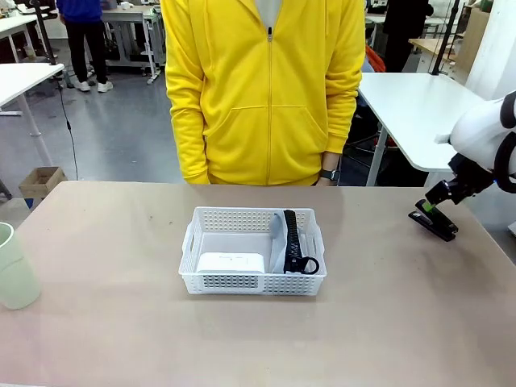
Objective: Efficiently arrange items inside the basket to fit them all.
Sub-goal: Pick up the Stapler and place it inside the Organizing basket.
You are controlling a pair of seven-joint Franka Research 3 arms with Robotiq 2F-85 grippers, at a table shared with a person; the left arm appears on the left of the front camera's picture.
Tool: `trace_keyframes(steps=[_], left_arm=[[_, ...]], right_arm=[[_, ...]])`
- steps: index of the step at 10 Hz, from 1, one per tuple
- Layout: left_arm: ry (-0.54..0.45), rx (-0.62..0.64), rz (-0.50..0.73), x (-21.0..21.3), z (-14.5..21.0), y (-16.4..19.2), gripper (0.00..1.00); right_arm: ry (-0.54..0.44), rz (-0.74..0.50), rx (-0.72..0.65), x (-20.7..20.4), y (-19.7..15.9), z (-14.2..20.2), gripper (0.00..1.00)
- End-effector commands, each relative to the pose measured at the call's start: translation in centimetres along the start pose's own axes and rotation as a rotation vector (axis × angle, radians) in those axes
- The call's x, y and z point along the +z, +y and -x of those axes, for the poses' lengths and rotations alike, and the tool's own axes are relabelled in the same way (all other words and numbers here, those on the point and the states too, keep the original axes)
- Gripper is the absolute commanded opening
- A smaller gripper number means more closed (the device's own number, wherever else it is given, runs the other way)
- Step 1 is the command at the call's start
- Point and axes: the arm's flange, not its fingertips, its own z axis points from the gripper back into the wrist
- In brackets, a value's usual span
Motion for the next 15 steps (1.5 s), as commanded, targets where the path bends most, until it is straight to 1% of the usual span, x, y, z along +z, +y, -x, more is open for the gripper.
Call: trace_keyframes(steps=[1, 3, 4, 7, 9, 10, 11, 14, 15], left_arm=[[-0.012, -0.003, 0.014, 0.0, -0.2, -0.4, 1.00], [-0.012, -0.003, 0.014, 0.0, -0.2, -0.4, 1.00], [-0.012, -0.003, 0.014, 0.0, -0.2, -0.4, 1.00], [-0.012, -0.003, 0.014, 0.0, -0.2, -0.4, 1.00], [-0.012, -0.003, 0.014, 0.0, -0.2, -0.4, 1.00], [-0.012, -0.003, 0.014, 0.0, -0.2, -0.4, 1.00], [-0.012, -0.003, 0.014, 0.0, -0.2, -0.4, 1.00], [-0.012, -0.003, 0.014, 0.0, -0.2, -0.4, 1.00], [-0.012, -0.003, 0.014, 0.0, -0.2, -0.4, 1.00]], right_arm=[[0.073, -0.070, 0.219, -0.9, -1.1, 0.3, 1.00], [0.080, -0.019, 0.290, -1.5, -0.7, 0.1, 1.00], [0.071, -0.026, 0.291, -1.9, -0.9, -0.1, 1.00], [0.080, -0.019, 0.279, -2.5, -1.2, -0.3, 1.00], [0.107, -0.004, 0.241, -4.3, -1.8, -0.7, 1.00], [0.088, 0.004, 0.223, -5.2, -1.6, -0.8, 1.00], [0.092, 0.014, 0.218, -5.6, -1.5, -0.8, 1.00], [0.102, 0.033, 0.199, -5.7, -1.6, -0.6, 1.00], [0.111, 0.056, 0.206, -5.7, -1.6, -0.7, 0.42]])
